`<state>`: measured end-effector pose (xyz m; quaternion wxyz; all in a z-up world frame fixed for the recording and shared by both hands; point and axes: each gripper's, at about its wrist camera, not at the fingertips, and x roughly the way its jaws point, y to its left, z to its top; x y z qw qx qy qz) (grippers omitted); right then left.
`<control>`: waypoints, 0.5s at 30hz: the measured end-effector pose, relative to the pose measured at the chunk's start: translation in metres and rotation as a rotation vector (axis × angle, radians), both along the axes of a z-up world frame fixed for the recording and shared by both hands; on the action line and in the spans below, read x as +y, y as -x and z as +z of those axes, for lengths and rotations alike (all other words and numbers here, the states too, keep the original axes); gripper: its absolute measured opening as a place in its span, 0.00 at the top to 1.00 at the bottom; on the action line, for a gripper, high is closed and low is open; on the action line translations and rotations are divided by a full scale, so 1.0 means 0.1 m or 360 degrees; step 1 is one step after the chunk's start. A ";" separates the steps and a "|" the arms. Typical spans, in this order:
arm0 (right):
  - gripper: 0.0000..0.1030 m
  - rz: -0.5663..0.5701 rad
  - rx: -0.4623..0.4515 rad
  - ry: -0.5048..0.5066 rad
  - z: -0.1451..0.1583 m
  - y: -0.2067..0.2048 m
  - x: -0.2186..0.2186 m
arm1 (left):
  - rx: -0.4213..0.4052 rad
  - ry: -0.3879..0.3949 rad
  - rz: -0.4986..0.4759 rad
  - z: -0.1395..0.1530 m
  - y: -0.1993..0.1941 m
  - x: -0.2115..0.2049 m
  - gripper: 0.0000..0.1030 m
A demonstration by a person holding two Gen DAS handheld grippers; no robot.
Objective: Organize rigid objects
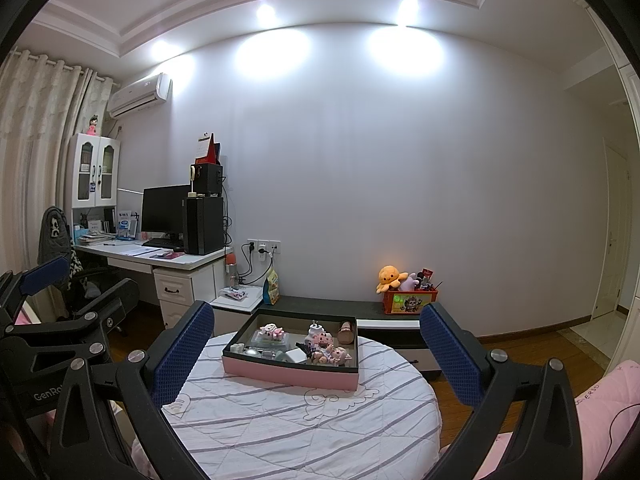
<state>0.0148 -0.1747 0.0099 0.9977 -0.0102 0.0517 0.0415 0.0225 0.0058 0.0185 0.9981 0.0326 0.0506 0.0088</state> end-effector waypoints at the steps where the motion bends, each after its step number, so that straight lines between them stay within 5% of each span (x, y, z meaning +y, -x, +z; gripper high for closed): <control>1: 0.00 -0.0001 0.0001 0.0000 0.00 0.00 0.00 | 0.0000 -0.0001 0.0001 0.00 -0.01 -0.01 0.01; 15: 0.00 0.0010 0.0007 -0.0005 -0.02 -0.02 -0.01 | -0.0047 0.0001 0.0004 -0.04 -0.01 -0.05 0.01</control>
